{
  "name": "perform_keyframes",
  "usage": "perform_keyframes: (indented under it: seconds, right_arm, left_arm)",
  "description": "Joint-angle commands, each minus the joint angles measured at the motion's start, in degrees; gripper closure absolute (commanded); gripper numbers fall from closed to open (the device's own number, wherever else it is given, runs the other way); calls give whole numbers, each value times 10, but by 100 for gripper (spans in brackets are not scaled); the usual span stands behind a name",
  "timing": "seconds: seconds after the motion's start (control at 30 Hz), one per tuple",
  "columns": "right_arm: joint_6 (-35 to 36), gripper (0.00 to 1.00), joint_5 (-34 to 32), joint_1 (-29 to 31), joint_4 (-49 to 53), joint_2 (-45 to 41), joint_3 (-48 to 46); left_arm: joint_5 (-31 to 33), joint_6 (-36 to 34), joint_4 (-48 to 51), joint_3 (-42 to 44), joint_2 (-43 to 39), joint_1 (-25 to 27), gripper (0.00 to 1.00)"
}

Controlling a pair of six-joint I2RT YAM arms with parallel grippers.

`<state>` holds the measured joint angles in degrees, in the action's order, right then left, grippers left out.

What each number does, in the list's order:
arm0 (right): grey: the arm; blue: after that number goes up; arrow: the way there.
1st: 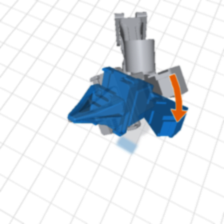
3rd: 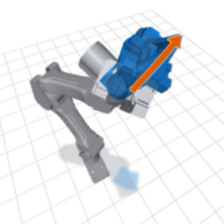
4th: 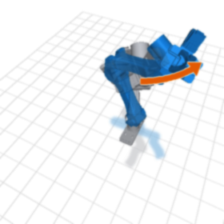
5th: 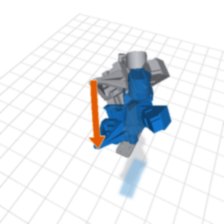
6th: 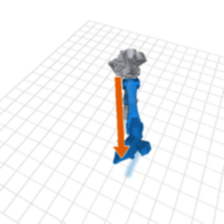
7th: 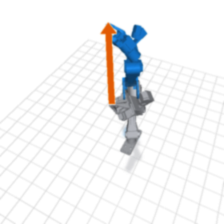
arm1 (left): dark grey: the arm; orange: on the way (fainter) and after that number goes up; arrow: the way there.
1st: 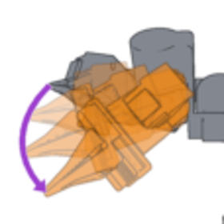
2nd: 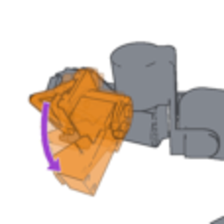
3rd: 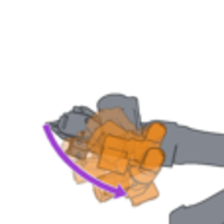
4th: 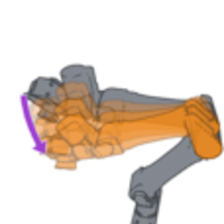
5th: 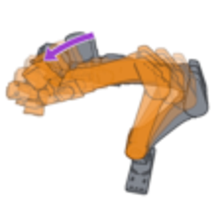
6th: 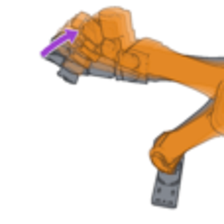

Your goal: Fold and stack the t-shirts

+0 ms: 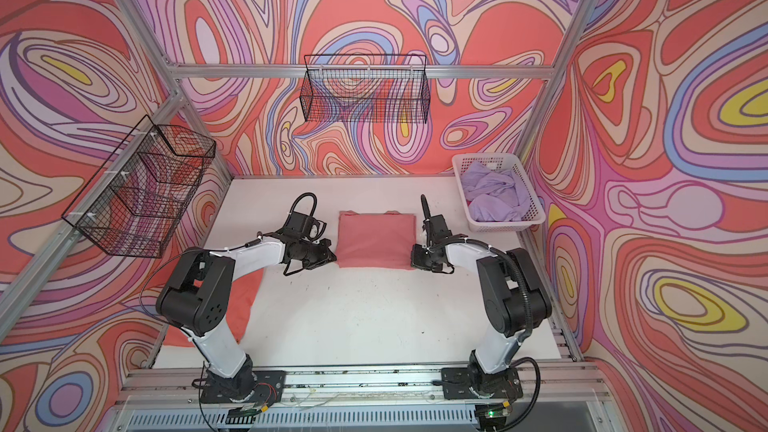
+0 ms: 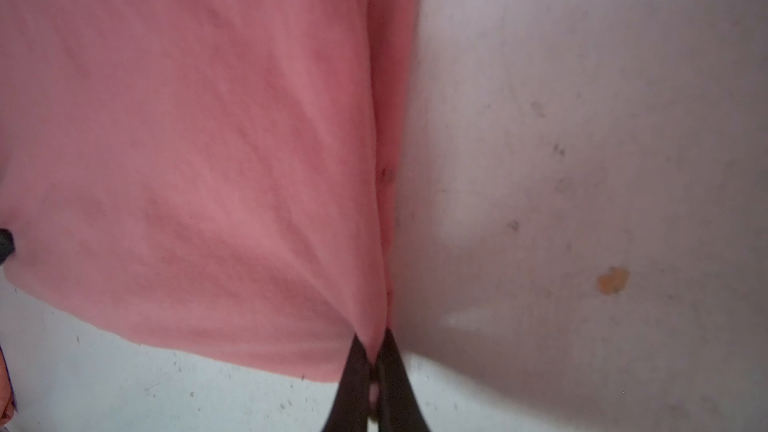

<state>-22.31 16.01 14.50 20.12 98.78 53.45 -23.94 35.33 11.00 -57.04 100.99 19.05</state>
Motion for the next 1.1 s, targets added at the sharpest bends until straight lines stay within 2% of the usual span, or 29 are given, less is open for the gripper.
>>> perform_keyframes:
  seconds: [0.0, 0.27, 0.53, 0.57, 0.67, 0.73, 0.83, 0.93, 1.07]
  right_arm:
    - [10, 100, -49, -17, 33, -6, -11]
    - [16, 100, -38, -19, 36, -6, -10]
    - [5, 100, 9, -16, 5, -1, -32]
    - [4, 99, 12, -16, 4, -2, -34]
    - [8, 81, 14, -16, 21, -13, -32]
    - [12, 66, 5, -16, 48, -33, -21]
    - [19, 53, -15, -16, 94, -70, 10]
    - [19, 50, -16, -16, 117, -88, 46]
    - [11, 49, 11, -5, 107, -69, 86]
  left_arm:
    - [29, -20, 37, 6, -18, -15, 100]
    - [5, -20, 30, 17, -16, -13, 100]
    - [-7, 7, 10, 25, 11, 21, 100]
    - [-4, 7, 13, 25, 8, 21, 96]
    - [3, 2, 36, 19, -9, 21, 68]
    - [6, 2, 65, 19, -35, 18, 57]
    - [21, 12, 80, 21, -88, 16, 43]
    - [16, 25, 77, 2, -104, 18, 42]
    - [-4, 53, 50, -38, -67, 47, 42]
